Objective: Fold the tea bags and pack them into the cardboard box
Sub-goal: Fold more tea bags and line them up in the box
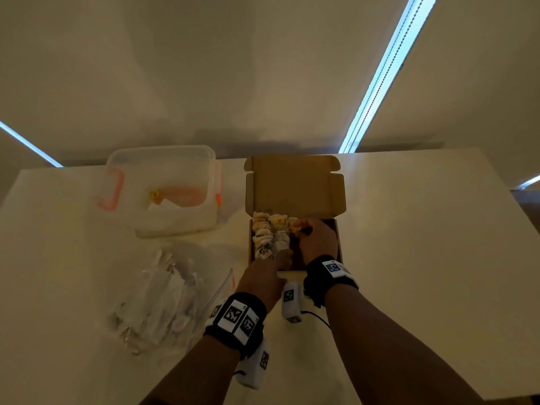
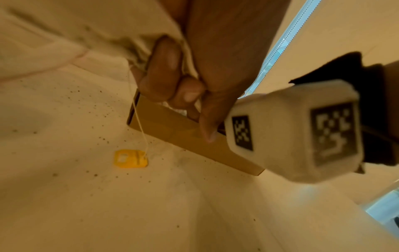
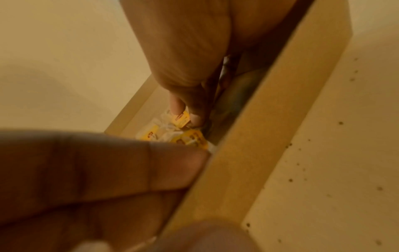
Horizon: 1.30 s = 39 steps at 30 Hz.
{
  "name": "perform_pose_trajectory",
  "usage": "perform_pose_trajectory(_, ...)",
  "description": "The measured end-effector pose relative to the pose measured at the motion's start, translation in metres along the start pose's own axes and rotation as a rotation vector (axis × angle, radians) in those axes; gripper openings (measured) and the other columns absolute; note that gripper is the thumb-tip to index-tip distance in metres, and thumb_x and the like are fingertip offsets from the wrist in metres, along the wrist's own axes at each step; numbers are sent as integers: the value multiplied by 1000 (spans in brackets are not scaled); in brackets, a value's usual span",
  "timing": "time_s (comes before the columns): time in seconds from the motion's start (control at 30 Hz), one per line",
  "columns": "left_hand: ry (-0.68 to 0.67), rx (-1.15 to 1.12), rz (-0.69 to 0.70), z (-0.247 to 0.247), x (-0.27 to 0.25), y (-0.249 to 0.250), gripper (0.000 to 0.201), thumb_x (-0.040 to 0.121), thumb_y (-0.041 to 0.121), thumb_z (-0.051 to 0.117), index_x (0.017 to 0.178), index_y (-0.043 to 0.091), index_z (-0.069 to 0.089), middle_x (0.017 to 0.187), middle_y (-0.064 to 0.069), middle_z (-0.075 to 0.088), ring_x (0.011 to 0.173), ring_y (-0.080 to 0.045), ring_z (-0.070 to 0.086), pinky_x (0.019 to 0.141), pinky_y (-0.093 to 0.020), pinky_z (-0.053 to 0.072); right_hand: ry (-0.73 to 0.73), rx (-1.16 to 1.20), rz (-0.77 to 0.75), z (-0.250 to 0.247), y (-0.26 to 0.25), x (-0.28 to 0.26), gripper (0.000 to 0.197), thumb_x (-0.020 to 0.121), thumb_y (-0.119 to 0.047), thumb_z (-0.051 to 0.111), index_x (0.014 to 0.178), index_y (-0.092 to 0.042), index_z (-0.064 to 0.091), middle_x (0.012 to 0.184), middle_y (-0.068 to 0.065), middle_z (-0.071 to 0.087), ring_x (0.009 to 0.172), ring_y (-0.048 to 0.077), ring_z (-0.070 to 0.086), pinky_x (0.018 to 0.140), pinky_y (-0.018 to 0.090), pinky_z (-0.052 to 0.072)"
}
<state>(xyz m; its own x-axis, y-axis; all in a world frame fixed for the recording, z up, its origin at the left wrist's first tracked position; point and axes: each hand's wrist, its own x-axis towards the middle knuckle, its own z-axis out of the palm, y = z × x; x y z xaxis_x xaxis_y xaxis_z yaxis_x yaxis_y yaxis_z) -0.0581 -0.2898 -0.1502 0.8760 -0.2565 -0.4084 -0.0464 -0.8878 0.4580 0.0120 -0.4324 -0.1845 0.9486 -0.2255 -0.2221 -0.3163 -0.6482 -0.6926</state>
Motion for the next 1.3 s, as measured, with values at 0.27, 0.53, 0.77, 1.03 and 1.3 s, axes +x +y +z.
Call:
perform_pose_trajectory(0.27,56,-171,-38,-15,0,-1,31,98,28,62,127,18,67,126,-4,68,118,-25,59,91,-29,43,2,55,-27,-6,2,-9,30,90,-1,60,100,-25,76,106,-6,74,98,13,66,88,23,50)
perform_pose_trajectory(0.53,151,-1208,-203,-90,-28,12,34,102,39,58,102,10,76,75,-9,71,42,-12,39,42,-23,33,82,176,-171,-70,-48,-57,16,93,-9,64,94,-22,73,92,-12,66,78,-3,58,67,-1,39)
perform_pose_trajectory(0.77,-46,-2031,14,-193,-59,45,39,99,36,43,100,1,61,81,-11,64,44,-12,44,32,-20,33,-202,449,-502,-139,-152,-126,14,97,-27,65,109,-23,70,101,-11,75,91,6,72,81,26,57)
perform_pose_trajectory(1.03,-32,-2028,73,-279,-82,78,46,106,44,37,95,7,63,79,-11,68,59,-17,43,56,-28,43,-113,546,-629,-196,-245,-147,16,92,-32,70,107,-26,69,94,-13,76,86,4,72,76,18,55)
perform_pose_trajectory(1.3,218,-2014,134,-336,-97,92,51,107,50,33,73,14,46,73,-4,49,63,-19,44,64,-33,46,-211,455,-678,-212,-289,-150,54,65,-50,85,113,-41,62,107,-21,68,86,8,74,75,26,61)
